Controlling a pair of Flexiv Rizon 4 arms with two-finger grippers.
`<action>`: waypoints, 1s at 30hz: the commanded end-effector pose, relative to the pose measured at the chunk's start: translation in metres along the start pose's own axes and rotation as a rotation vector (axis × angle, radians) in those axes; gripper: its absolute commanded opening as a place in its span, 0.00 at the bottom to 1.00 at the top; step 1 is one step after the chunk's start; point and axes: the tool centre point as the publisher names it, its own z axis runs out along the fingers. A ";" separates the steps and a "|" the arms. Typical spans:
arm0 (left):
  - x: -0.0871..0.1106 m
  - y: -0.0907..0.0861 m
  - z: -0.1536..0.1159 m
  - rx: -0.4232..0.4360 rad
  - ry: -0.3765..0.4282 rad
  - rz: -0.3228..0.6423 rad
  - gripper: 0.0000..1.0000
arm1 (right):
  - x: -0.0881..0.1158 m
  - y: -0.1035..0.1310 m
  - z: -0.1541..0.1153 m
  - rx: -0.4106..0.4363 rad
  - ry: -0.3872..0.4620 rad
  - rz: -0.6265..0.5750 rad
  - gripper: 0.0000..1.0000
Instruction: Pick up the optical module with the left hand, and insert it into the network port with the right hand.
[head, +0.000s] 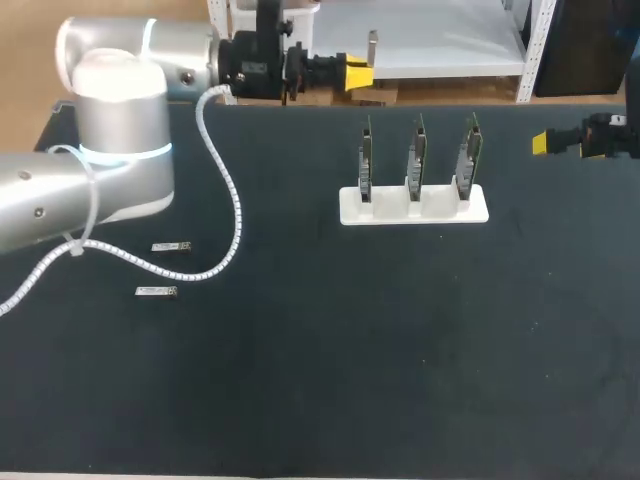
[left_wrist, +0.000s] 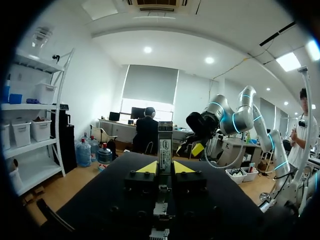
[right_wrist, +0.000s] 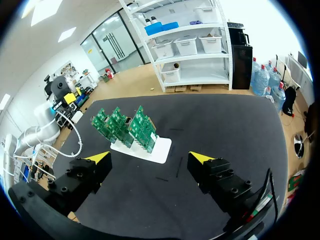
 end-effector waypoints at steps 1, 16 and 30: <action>0.006 0.001 0.002 -0.004 -0.002 0.010 0.00 | 0.000 0.000 0.000 0.000 0.000 0.000 1.00; 0.035 -0.008 -0.001 -0.020 0.057 0.012 0.00 | 0.000 0.000 0.000 0.000 0.000 0.000 1.00; 0.045 -0.010 0.000 -0.021 0.054 -0.019 0.00 | 0.000 0.000 0.000 0.000 0.000 0.000 1.00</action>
